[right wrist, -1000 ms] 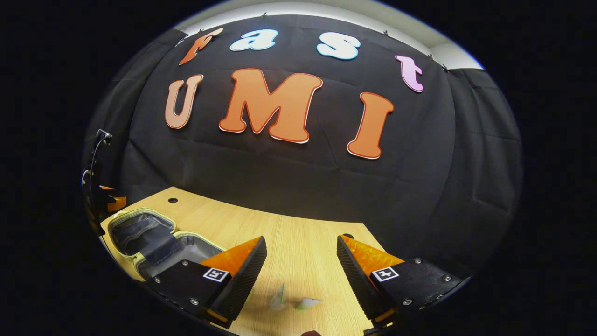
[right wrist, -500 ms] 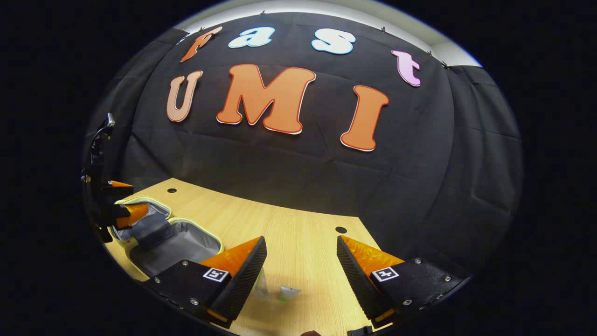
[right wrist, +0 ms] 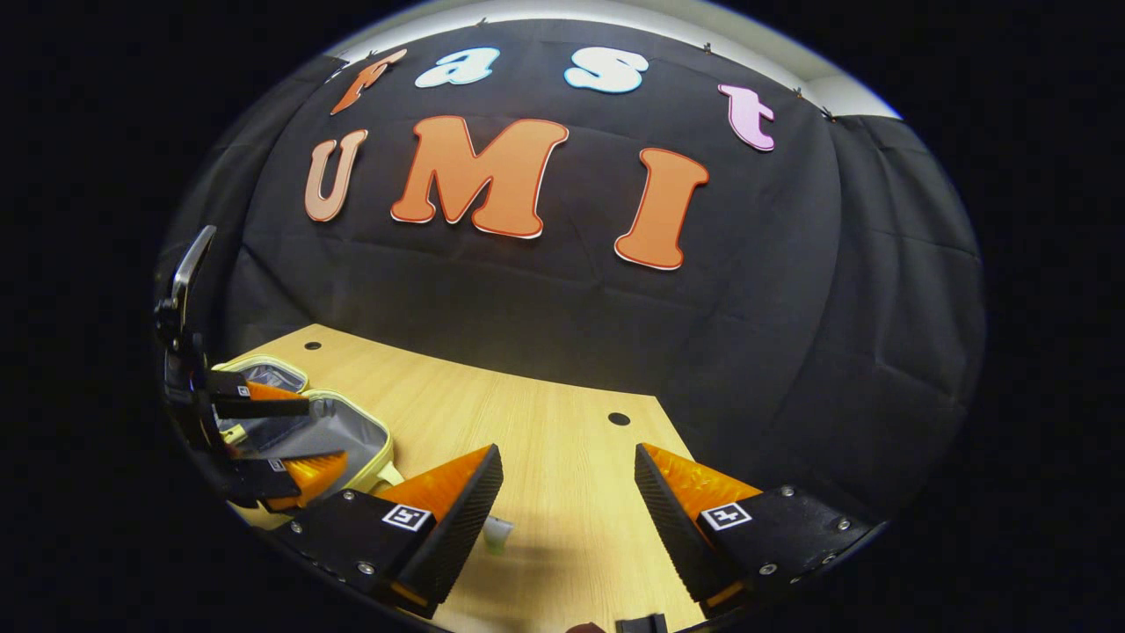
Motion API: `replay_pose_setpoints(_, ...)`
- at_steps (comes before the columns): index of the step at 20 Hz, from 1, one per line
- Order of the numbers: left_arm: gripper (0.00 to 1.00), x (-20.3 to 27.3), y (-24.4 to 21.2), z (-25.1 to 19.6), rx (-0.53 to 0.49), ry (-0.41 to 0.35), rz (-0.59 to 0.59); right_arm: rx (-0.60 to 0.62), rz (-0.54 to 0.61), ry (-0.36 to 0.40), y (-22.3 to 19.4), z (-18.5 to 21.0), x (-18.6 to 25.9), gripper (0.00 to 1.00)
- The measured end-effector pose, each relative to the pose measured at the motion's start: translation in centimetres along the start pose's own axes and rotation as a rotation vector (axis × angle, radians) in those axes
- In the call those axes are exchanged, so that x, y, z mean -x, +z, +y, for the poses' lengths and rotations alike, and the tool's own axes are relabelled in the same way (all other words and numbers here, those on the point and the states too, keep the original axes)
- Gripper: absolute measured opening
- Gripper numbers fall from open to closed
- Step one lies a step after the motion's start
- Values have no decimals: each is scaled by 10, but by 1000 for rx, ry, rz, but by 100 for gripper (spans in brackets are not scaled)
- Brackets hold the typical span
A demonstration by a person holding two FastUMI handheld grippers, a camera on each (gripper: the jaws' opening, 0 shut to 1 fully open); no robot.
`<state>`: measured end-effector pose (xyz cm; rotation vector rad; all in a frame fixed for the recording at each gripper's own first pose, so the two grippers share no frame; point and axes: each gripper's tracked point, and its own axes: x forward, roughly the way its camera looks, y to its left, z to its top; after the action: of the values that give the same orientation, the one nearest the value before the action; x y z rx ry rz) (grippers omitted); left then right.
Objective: First open the suitcase, pack the skin care products into it, and then close the suitcase.
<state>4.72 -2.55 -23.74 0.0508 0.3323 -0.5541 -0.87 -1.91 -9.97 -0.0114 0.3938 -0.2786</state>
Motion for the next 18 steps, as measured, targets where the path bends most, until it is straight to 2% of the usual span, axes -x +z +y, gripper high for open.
replay_pose_setpoints(8,96,-36,-22,-88,-36,-100,40,23,27,29,-19,-30,5,96)
replay_pose_setpoints(10,96,-47,-33,-102,-41,-120,62,16,36,58,-26,-29,6,96)
replay_pose_setpoints(12,90,-60,-46,-114,-42,-137,92,14,56,85,-35,-28,6,96)
replay_pose_setpoints(16,90,-82,-60,-122,-12,-147,125,7,90,112,-49,-32,5,96)
replay_pose_setpoints(18,78,-95,-63,-124,-4,-151,138,2,105,115,-55,-36,4,96)
